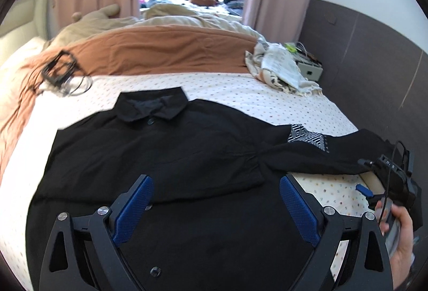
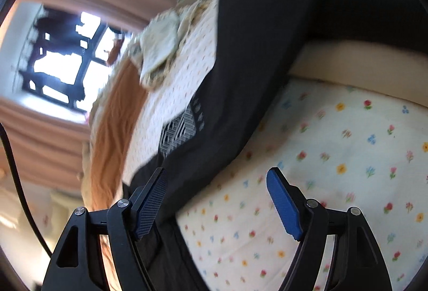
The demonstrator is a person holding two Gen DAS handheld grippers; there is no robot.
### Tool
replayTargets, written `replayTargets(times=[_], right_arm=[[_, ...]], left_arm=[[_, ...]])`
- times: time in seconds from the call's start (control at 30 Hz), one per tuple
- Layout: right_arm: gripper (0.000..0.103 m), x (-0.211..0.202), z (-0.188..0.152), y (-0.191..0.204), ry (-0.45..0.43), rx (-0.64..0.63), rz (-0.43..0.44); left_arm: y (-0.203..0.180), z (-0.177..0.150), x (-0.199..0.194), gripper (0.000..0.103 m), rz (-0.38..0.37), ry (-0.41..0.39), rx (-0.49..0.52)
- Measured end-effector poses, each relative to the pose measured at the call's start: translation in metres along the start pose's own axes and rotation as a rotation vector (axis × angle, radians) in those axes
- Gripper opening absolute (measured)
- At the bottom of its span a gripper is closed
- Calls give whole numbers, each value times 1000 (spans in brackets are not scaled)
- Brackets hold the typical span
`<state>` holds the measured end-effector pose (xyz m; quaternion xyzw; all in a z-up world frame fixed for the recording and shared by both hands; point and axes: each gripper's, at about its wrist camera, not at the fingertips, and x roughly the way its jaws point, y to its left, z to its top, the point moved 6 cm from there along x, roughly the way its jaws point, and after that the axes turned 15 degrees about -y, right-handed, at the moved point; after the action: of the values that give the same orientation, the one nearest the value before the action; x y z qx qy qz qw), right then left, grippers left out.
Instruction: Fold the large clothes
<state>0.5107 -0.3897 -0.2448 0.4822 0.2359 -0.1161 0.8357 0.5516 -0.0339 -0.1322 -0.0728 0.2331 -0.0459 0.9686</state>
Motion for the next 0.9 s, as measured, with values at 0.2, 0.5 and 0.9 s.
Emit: replayTargets(times=[0.2, 0.5, 0.9], right_arm=[[67, 7, 22, -23, -146, 64, -33], [5, -7, 28, 17, -248, -89, 102], [5, -58, -6, 142, -249, -344, 261]], left_arm=[[59, -31, -21, 96, 63, -19, -147], [147, -48, -43, 94, 147, -95, -385], [167, -47, -58, 94, 71, -114, -541]])
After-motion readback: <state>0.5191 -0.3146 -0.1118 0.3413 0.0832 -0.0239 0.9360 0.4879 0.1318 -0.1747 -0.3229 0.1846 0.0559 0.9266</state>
